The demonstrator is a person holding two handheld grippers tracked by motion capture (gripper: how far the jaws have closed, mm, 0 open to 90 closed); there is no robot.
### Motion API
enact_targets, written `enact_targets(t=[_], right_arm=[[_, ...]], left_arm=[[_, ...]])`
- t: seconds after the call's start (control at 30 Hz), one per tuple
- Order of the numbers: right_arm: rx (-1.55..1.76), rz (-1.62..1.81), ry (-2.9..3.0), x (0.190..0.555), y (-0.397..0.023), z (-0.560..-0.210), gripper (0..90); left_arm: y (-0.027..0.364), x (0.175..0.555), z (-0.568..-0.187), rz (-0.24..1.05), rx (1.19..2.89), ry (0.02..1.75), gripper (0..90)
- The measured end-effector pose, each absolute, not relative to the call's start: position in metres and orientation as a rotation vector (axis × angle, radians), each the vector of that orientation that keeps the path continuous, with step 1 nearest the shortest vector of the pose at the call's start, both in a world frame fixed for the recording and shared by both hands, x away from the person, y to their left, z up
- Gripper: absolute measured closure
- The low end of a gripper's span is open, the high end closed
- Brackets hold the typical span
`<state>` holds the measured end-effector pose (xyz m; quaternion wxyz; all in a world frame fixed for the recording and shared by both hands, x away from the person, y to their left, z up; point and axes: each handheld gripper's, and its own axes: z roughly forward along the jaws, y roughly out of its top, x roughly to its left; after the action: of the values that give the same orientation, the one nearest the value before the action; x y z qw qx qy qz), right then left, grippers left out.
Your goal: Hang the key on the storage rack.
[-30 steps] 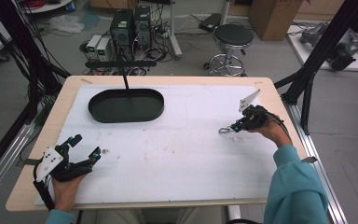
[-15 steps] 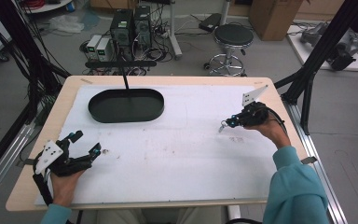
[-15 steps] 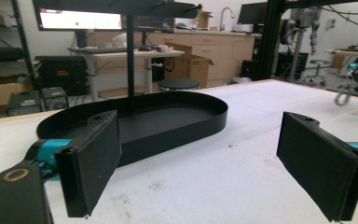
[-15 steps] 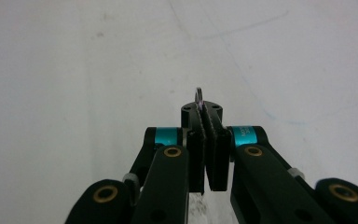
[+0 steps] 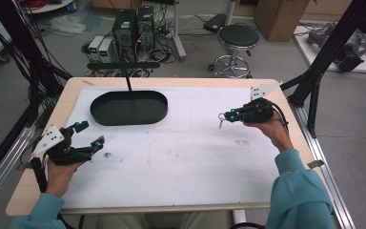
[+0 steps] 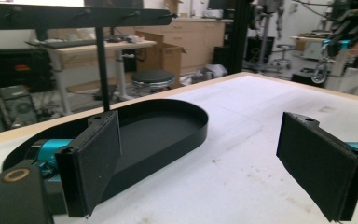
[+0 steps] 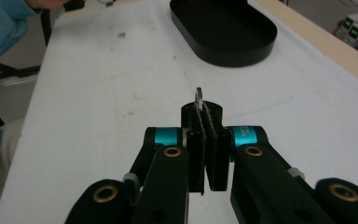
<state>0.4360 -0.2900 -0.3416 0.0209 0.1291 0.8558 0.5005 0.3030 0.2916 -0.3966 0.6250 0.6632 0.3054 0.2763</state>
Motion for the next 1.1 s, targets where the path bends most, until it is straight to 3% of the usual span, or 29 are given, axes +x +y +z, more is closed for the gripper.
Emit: enact_targets(t=[0.27,1.1], right_arm=[[0.335,1.604,2.624,0.431,-0.266,-0.327,89.1],[0.146,1.741,2.599,0.422,-0.185,-0.303,89.1]], left_arm=[[0.286,0.323,-0.364,0.567,1.65,0.587,14.3],[0.228,0.366,-0.321,0.356,1.737,0.391,14.3]])
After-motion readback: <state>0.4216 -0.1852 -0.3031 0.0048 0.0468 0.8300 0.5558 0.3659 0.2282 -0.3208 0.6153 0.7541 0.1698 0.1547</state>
